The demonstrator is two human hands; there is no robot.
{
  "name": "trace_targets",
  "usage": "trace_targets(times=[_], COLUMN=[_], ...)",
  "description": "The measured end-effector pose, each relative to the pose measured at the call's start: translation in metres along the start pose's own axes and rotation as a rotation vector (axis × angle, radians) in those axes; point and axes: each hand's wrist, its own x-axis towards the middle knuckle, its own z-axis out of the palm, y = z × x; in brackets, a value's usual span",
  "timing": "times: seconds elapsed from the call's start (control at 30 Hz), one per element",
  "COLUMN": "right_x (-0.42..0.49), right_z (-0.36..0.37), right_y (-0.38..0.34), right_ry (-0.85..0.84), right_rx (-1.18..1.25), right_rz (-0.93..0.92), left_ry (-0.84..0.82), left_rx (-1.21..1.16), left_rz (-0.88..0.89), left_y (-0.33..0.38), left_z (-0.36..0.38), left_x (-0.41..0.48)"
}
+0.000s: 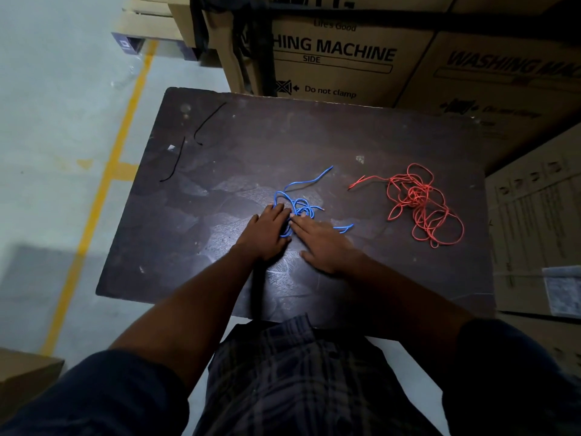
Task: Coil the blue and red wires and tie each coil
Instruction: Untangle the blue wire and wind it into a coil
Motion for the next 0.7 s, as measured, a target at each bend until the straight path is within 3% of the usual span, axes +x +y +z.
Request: trace_targets(times=[0.1, 0.23, 0.37, 0.5, 0.7], right_x=[-0.013, -0.021, -0.025, -0.026, -0.002], right_z=[0.014, 0.016, 0.009, 0.009, 0.002], right_y=[0.012, 0.025, 0.038, 0.043, 0.018], right_ry=[-0.020, -0.007, 0.039, 0.152, 0.528], right_rx=[-0.137, -0.141, -0.037, 0.095, 0.168], right_rz=[0.009, 0.007, 0.093, 0.196, 0.197], left_ry=[-0.037, -0.053, 0.121, 0.183, 0.323], left_rx=[0.042, 0.063, -0.070, -0.144, -0.109], left_rz=[-0.054, -0.047, -0.011, -0.041, 0.091], left_y=[-0.013, -0.028, -0.043, -0.045, -0.018], left_z=[-0.001, -0.002, -0.006, -0.007, -0.002], left_x=[-0.001, -0.004, -0.011, -0.015, -0.013])
